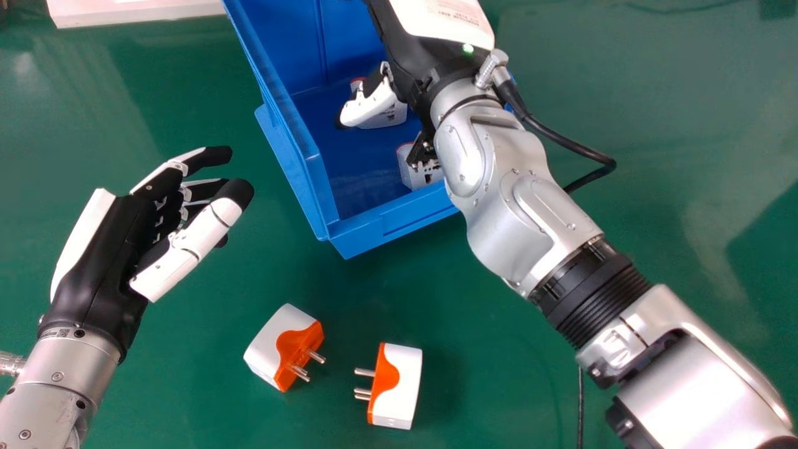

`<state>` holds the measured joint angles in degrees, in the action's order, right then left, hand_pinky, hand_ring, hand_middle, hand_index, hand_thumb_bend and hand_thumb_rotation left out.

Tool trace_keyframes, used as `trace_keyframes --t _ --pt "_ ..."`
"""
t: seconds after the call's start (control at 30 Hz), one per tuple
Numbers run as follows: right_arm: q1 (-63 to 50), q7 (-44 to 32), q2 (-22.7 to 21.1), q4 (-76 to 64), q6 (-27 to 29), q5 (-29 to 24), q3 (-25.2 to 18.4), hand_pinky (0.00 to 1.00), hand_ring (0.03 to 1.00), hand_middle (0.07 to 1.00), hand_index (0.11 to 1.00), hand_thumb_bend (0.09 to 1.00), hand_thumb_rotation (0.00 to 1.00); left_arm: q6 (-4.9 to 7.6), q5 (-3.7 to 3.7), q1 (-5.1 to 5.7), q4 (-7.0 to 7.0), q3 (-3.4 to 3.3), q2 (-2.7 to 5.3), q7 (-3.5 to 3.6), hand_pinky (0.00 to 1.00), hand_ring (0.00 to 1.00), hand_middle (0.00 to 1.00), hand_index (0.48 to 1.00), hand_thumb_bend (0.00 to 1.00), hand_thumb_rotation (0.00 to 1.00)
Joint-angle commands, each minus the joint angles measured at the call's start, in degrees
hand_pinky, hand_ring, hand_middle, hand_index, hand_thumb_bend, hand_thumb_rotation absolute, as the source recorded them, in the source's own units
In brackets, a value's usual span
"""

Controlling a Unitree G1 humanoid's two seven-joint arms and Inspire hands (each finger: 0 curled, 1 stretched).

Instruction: Pick all objects and put in blue box

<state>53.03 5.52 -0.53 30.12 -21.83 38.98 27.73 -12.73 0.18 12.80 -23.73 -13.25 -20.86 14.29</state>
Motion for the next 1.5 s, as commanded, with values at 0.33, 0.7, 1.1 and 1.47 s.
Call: trace_keyframes --t 0.33,0.7,1.1,1.47 --pt "-18.99 -0.2 -4.32 -36.16 -6.18 11.15 0.36 0.77 0.898 0.933 0.865 0.581 0.0 1.49 0.31 -0.16 -0.42 -0.73 -1.12 0.23 0.65 0.73 0.76 0.837 0.65 0.7" --pt "-45.76 -1.4 -3.13 -66.49 -5.6 21.13 4.17 0.74 0.888 0.924 0.862 0.625 0.0 1.91 -0.39 0.98 -0.94 -1.95 -0.99 0.74 0.66 0.73 0.76 0.837 0.66 0.71" --pt "-76.08 8.57 -6.69 -74.61 10.02 15.95 3.46 0.66 0.839 0.866 0.797 0.657 0.02 2.63 -0.54 1.92 -1.26 -2.25 -0.54 0.76 0.66 0.73 0.76 0.836 0.67 0.71" --pt "-89.26 13.65 -8.98 -71.33 16.59 16.31 1.73 0.65 0.82 0.841 0.769 0.65 0.16 3.44 -0.82 3.06 -1.24 -2.4 -0.05 0.69 0.67 0.73 0.76 0.834 0.66 0.71"
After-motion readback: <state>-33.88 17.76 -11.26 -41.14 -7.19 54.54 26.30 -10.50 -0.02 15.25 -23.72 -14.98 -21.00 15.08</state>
